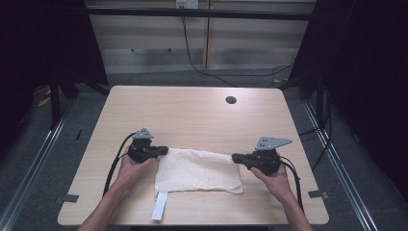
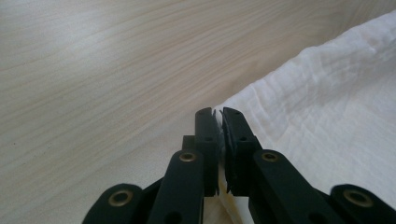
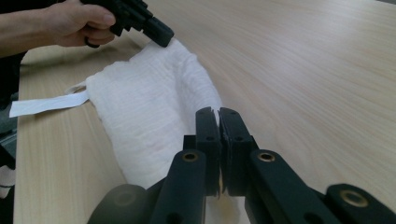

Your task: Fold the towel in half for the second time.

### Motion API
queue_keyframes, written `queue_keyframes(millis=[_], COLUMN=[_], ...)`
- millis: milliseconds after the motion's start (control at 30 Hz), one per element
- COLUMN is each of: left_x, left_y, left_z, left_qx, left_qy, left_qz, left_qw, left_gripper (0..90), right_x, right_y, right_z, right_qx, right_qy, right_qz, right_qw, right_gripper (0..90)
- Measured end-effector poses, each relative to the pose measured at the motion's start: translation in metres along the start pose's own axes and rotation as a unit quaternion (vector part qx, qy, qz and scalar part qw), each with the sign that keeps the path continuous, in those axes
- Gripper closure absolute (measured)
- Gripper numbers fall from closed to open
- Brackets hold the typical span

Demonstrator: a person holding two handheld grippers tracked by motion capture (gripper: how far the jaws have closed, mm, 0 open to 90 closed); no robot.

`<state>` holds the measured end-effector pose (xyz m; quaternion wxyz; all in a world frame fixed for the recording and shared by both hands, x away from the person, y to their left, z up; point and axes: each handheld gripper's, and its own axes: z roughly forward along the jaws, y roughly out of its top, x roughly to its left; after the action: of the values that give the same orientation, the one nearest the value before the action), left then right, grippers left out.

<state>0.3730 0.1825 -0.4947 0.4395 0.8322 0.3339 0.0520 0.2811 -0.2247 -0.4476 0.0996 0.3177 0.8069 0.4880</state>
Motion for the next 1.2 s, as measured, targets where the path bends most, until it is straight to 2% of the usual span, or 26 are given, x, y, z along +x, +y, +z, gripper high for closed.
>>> queue_keyframes(millis=[433, 700, 833, 933, 1133, 1200], left_x=[0.002, 0.001, 0.001, 0.0, -0.007, -0.01], left_y=[0.0, 0.0, 0.001, 0.002, 0.007, 0.011], left_z=[-0.001, -0.004, -0.005, -0.006, -0.01, -0.014], left_qx=[-0.006, -0.012, -0.015, -0.02, -0.041, -0.049], left_qy=[0.001, 0.004, 0.006, 0.004, -0.007, -0.008], left_qz=[-0.007, -0.009, -0.007, -0.008, -0.004, 0.003], left_qw=[1.0, 0.9999, 0.9998, 0.9998, 0.9991, 0.9988], left_gripper=[85.7, 85.7, 85.7, 85.7, 85.6, 85.6], right_x=[0.019, 0.031, 0.033, 0.033, 0.028, 0.026], right_y=[-0.009, -0.021, -0.027, -0.035, -0.045, -0.046], right_z=[0.005, 0.01, 0.013, 0.021, 0.031, 0.033], right_qx=[0.036, 0.066, 0.078, 0.105, 0.127, 0.126], right_qy=[0.025, 0.044, 0.051, 0.048, 0.046, 0.046], right_qz=[-0.025, -0.036, -0.033, -0.036, -0.016, -0.009], right_qw=[0.9987, 0.9962, 0.9951, 0.9926, 0.9907, 0.991], right_gripper=[87.6, 87.6, 87.6, 87.6, 87.7, 87.9])
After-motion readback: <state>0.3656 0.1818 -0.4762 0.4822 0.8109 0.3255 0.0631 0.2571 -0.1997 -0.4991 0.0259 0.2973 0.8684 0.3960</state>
